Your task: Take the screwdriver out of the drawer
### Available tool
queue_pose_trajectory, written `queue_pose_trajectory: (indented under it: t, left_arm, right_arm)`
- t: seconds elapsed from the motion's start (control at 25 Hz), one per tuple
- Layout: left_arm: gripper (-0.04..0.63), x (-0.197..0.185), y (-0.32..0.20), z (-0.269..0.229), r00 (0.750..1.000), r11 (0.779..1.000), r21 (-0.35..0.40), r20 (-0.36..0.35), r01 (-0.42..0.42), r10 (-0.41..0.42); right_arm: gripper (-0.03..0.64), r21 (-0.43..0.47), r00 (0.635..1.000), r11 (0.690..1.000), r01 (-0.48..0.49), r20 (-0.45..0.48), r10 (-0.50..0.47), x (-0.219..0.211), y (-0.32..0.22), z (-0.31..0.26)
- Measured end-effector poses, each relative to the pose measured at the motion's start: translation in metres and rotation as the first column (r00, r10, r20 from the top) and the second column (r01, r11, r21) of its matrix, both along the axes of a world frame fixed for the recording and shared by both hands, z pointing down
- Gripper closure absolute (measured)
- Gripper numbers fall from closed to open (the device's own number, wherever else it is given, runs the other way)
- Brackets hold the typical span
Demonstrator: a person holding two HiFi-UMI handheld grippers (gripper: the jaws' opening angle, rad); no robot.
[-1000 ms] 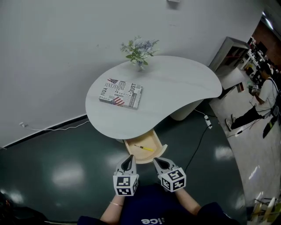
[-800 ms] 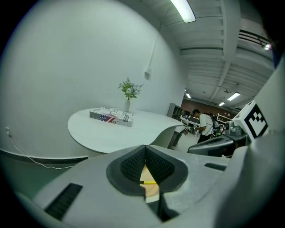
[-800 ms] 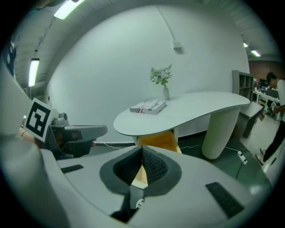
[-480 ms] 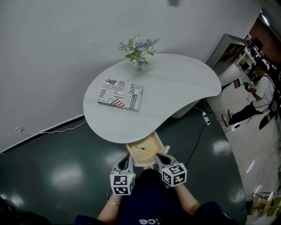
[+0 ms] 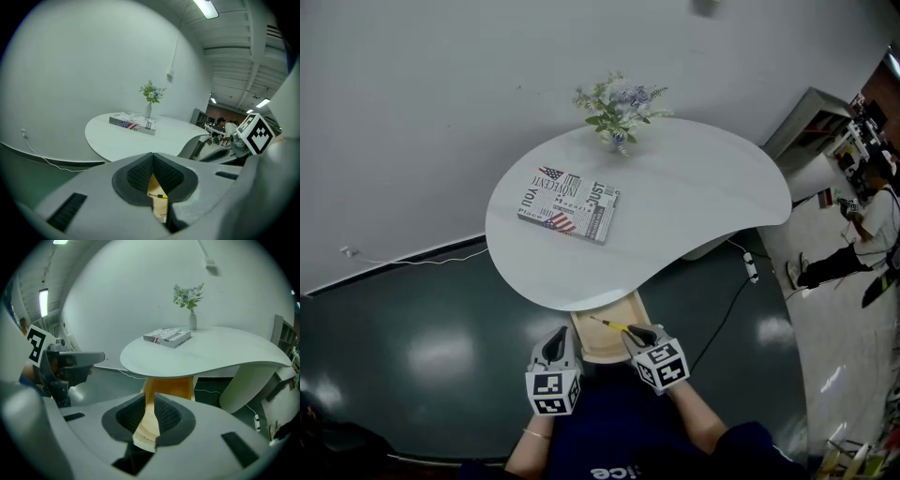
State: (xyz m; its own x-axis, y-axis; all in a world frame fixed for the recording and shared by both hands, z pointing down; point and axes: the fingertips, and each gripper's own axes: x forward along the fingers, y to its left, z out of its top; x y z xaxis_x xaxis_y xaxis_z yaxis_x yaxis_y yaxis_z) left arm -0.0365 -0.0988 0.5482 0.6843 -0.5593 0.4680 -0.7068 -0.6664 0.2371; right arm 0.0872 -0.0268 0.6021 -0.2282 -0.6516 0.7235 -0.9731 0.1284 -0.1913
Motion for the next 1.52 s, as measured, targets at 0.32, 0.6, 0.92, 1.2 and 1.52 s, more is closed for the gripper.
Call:
queue_pose_trajectory:
  t: [0.32,0.6,0.92,1.2,1.52]
  left_arm:
    - [0.591,-0.012,-0.004,-0.002,0.99,0.99,-0.009,0.024,0.141,-0.141]
    - [0.591,-0.046,0.007,0.002,0.948,0.95,-0.012,0.06,0.313,-0.312]
    - [0.591,-0.083,0.038,0.01,0.873,0.88,-0.023,0.14,0.475,-0.467]
    - [0.591,-0.081,0.055,0.024,0.839,0.844,-0.063,0.168,0.533,-0.517]
    - [0.591,-0.053,0.055,0.04,0.841,0.831,-0.137,0.142,0.539,-0.522]
  right_arm:
    - [0.479,-0.133,0.97,0.961,0.243,0.066,-0.236,-0.011,-0.01,0.036]
    - [0.45,-0.253,0.925,0.89,0.38,0.089,-0.37,-0.015,-0.015,0.08]
    - [0.407,-0.387,0.839,0.766,0.513,0.041,-0.542,-0.016,-0.02,0.132]
    - [0.403,-0.438,0.809,0.719,0.54,0.032,-0.587,-0.016,-0.026,0.164]
    - [0.399,-0.617,0.74,0.562,0.552,0.051,-0.67,-0.01,-0.003,0.201]
